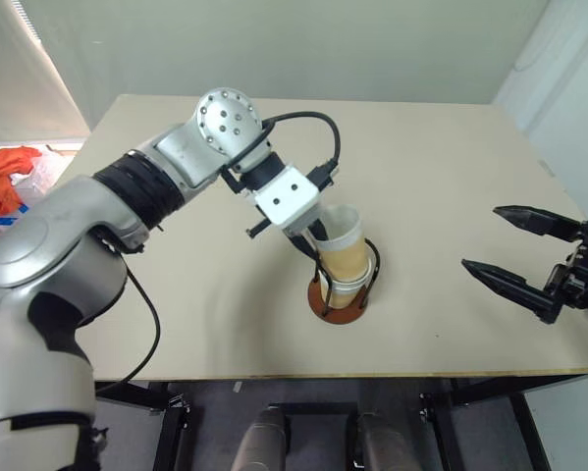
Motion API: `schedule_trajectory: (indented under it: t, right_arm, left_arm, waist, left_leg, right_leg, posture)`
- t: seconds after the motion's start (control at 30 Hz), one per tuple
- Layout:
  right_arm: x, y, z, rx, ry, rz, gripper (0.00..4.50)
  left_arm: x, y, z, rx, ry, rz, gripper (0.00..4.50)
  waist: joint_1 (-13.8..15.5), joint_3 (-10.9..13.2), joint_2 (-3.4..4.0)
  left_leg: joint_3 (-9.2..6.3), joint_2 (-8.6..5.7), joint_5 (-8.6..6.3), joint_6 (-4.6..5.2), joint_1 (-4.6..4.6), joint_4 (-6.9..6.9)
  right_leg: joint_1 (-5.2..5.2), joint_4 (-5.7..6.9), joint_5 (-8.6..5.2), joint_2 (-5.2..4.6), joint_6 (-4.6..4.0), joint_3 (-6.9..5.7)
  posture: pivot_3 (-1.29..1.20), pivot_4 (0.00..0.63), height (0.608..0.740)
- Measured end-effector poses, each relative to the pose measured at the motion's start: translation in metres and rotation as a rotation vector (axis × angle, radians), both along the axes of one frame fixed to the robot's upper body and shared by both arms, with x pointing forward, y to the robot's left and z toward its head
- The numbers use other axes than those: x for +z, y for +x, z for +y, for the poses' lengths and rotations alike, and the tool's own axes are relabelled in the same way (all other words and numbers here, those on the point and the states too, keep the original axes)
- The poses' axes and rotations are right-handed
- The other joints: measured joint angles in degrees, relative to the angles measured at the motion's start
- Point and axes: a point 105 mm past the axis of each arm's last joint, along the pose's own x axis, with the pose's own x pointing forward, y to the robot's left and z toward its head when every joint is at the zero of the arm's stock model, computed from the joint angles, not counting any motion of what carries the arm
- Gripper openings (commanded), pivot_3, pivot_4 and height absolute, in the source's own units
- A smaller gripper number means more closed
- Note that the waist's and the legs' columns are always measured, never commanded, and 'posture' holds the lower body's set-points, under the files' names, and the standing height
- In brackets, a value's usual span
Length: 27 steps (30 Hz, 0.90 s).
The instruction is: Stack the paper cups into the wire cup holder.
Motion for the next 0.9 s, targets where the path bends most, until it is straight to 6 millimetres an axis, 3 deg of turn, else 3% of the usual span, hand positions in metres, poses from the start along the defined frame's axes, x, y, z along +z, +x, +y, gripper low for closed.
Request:
schedule_trajectory:
  t: [0.07,0.17,0.3,0.37,0.47,0.57,0.7,0.9]
  right_arm:
    - [0.0,0.001,0.001,0.004,-0.002,0.003,4.39]
    - [-0.001,0.004,0.007,0.037,-0.002,0.011,4.39]
    - [-0.004,0.017,0.017,0.126,0.006,0.048,4.39]
    - [-0.009,0.03,0.021,0.169,-0.003,0.073,4.39]
    - [-0.019,0.056,0.025,0.2,-0.035,0.115,4.39]
    - [-0.024,0.076,0.028,0.222,-0.035,0.145,4.39]
    - [-0.027,0.09,0.033,0.287,-0.055,0.165,4.39]
    - [-0.029,0.11,0.031,0.328,-0.095,0.179,4.39]
  left_arm:
    - [0.0,0.001,-0.005,-0.008,-0.006,-0.011,2.46]
    - [0.008,0.007,-0.01,0.006,-0.042,-0.043,2.46]
    - [0.02,0.015,0.006,0.12,-0.116,-0.026,2.46]
    - [0.022,0.019,0.03,0.234,-0.16,0.022,2.46]
    - [0.015,0.012,0.087,0.499,-0.273,0.18,2.46]
    - [-0.014,-0.01,0.138,0.785,-0.396,0.357,2.46]
    - [-0.051,-0.036,0.172,1.092,-0.526,0.514,2.46]
    - [-0.05,-0.075,0.21,1.382,-0.775,0.51,2.46]
  waist:
    - [0.11,0.0,0.0]
    - [0.09,0.0,0.0]
    - [-0.66,-0.01,0.03]
    - [-1.32,-0.03,0.09]
    - [-2.38,-0.11,0.29]
    - [-2.55,-0.13,0.42]
    - [-1.4,-0.15,0.31]
    - [-1.03,-0.26,0.02]
  left_leg:
    - [-0.01,-0.03,-0.01,0.01,0.0,0.07]
    - [0.01,-0.04,-0.04,0.06,-0.03,0.22]
    - [0.12,-0.05,-0.03,0.05,0.14,0.23]
    - [0.15,-0.05,0.06,0.03,0.27,0.19]
    - [0.19,0.06,0.32,-0.08,0.4,0.1]
    - [0.21,0.19,0.63,-0.62,0.38,-0.08]
    - [0.07,0.24,0.59,-0.65,0.37,-0.38]
    - [0.07,0.22,0.27,-0.47,0.77,-0.76]
  right_leg:
    - [0.03,0.0,0.0,-0.02,0.01,0.0]
    - [0.06,0.0,-0.03,-0.02,0.05,0.0]
    - [0.11,0.0,-0.04,0.02,0.08,0.01]
    - [0.1,0.03,-0.02,0.1,0.05,0.03]
    - [0.03,0.07,0.0,0.28,0.03,0.02]
    - [-0.13,0.17,-0.16,0.3,-0.23,0.05]
    - [-0.26,0.6,-0.74,0.21,-1.25,-0.05]
    - [-0.3,1.18,-1.17,0.11,-2.19,-0.23]
  posture:
    - [0.0,0.15,0.74]
    - [0.0,0.15,0.74]
    - [0.0,0.15,0.74]
    - [0.0,0.15,0.74]
    - [0.0,0.15,0.74]
    - [0.0,0.15,0.74]
    - [0.0,0.15,0.74]
    - [0.0,0.15,0.74]
